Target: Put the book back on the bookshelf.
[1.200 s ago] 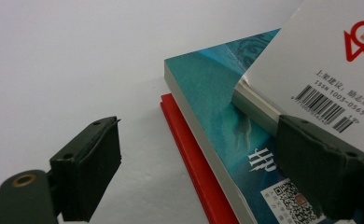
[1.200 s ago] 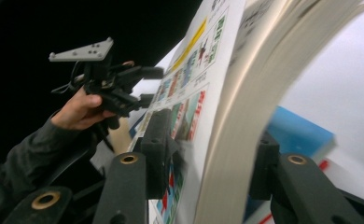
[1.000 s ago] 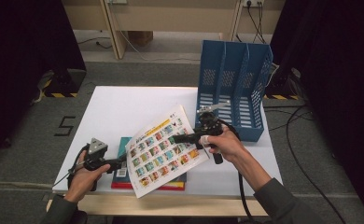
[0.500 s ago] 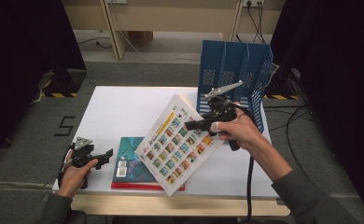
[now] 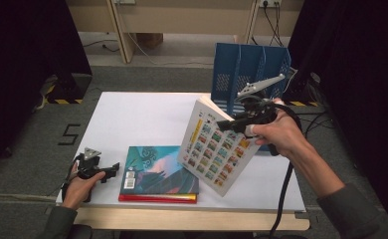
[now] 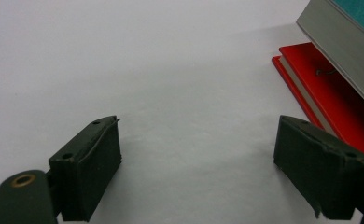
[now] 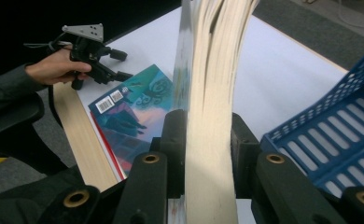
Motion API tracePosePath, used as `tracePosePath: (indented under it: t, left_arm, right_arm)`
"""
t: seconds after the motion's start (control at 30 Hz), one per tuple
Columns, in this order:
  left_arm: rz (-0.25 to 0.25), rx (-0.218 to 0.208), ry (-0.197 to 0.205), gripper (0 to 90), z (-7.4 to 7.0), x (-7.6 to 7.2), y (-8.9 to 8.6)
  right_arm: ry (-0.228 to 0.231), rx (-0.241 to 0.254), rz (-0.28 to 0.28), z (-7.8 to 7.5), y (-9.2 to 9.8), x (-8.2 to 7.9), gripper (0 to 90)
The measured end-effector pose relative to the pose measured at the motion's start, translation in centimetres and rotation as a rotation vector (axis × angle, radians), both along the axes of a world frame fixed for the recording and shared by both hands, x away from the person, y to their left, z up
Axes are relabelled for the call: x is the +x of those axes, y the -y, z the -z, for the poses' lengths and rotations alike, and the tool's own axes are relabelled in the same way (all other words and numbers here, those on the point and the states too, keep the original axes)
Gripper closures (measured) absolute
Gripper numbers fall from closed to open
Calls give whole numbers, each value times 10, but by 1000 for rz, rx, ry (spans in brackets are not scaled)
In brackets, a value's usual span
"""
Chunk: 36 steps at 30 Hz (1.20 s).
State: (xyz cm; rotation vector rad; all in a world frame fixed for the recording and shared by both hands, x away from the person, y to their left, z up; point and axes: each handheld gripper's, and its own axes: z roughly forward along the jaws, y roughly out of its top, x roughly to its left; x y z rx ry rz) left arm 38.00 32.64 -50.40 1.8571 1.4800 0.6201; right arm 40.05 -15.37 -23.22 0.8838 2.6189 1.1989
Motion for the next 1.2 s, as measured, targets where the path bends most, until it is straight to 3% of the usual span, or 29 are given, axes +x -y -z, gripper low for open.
tracePosePath:
  t: [0.13,0.2,0.33,0.47,0.53,0.6,0.87,1.2]
  left_arm:
    - [3,5,-5,134,0,0,0]
    - [4,8,-3,131,0,0,1]
    - [6,15,-5,126,0,0,1]
    - [7,15,-7,123,0,0,1]
    - [7,16,-6,122,0,0,1]
    - [6,18,-5,121,0,1,1]
    - [6,18,-4,121,0,0,1]
    - [7,18,-6,121,0,0,1]
  right_arm:
    - [23,-28,39,-2,11,-4,738]
    - [41,-71,60,-2,19,-6,737]
    - [41,-102,97,-1,30,-6,737]
    - [27,-149,126,12,40,-2,737]
    - [13,-154,138,20,44,-1,736]
    - [13,-128,146,20,51,-2,736]
    - [-17,-103,157,25,58,-5,731]
    - [-46,-167,145,22,49,0,720]
